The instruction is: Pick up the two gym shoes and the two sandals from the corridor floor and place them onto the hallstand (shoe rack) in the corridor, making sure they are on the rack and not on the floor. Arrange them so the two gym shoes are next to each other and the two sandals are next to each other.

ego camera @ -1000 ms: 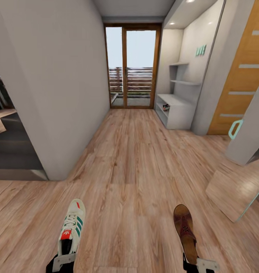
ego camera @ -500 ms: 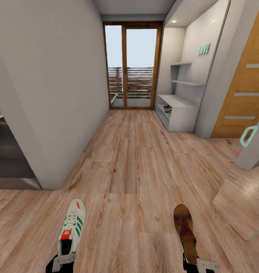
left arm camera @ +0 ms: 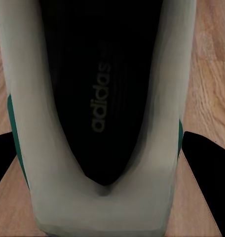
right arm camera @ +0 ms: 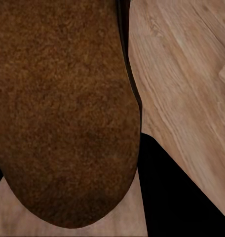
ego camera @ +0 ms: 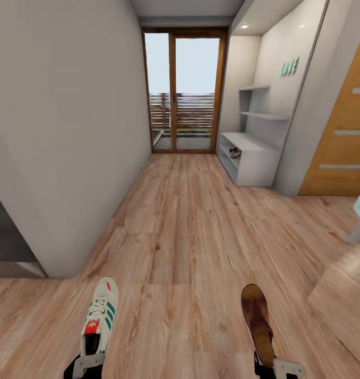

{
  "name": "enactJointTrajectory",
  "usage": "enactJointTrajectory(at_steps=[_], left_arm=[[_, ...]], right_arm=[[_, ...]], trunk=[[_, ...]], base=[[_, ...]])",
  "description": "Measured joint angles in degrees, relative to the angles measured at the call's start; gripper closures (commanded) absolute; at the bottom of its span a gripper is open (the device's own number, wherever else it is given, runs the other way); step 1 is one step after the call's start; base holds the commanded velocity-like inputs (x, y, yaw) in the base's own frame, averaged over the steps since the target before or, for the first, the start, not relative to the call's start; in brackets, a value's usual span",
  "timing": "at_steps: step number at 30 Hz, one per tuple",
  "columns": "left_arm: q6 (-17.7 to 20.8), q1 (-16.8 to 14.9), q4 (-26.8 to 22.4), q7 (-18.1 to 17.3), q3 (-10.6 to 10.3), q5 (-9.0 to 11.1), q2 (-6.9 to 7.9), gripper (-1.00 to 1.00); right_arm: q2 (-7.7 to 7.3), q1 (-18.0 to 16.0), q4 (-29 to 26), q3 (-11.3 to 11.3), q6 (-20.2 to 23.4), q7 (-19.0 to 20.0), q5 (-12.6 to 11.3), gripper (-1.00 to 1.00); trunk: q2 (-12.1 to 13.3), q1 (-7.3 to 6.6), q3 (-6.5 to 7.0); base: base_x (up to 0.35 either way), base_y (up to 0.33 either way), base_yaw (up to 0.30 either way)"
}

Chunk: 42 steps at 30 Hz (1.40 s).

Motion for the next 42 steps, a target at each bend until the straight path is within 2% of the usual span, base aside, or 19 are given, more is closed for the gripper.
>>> enactJointTrajectory(at_steps=[42], left_arm=[[-0.03,0.0,0.0,0.0,0.0,0.0,0.0,1.0]], right_arm=[[0.0,0.0,-0.05,0.0,0.0,0.0,0.0,1.0]], trunk=[[0.0,0.0,0.0]], base=[[0.338,0.0,0.0]])
